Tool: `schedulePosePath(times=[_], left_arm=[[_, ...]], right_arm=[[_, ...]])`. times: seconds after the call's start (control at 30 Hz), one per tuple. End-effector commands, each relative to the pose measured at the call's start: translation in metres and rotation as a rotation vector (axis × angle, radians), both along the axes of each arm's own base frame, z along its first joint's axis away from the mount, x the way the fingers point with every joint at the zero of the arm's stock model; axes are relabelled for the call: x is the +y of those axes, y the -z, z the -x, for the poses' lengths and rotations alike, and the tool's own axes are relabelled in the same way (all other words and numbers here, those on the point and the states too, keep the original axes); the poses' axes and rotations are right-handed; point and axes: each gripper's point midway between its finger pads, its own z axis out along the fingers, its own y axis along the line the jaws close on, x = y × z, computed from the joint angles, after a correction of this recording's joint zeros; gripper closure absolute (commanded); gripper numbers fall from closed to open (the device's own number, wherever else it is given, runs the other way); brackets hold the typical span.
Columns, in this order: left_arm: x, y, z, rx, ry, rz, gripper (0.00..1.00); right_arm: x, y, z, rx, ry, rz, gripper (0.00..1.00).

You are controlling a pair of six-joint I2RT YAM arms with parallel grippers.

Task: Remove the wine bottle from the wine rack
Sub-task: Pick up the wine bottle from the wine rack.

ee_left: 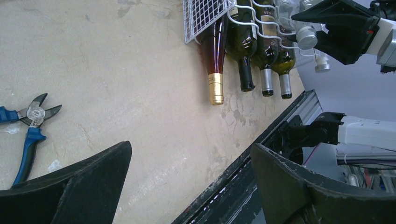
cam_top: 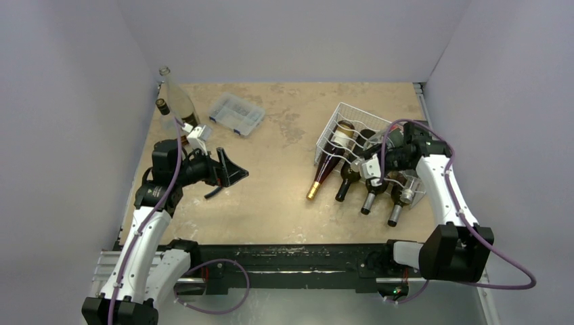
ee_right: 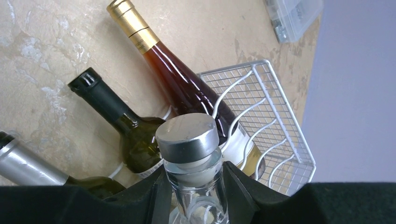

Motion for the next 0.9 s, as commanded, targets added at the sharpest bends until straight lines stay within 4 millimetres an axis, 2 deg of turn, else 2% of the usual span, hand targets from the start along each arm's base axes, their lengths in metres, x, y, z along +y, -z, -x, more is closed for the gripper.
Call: schedulePosePath(times=[0.0,0.27,0.53,0.87], left_arm=[[-0.001,-0.009,-0.004,-0.041,0.011,0.015,0.0],[-0.001,-0.009,-0.004,-0.041,0.01,0.014,0.0],[-0.001,-0.01,-0.004,-0.041,0.01,0.016,0.0],[-0.001,-0.01,-0.003,-0.044,0.01,0.017,0.0]], right_arm=[[0.008,-0.033,-0.015,-0.079,-0.019,-0.058,0.72],[0.017,-0.062,-0.024,-0.085,-0.012,-0.153,0.75],[0.022,-0.082,-0.03,-0.082,0.004,-0.225,0.8],[0.027,-0.119,-0.034,-0.062,0.036,-0.338,0.9]])
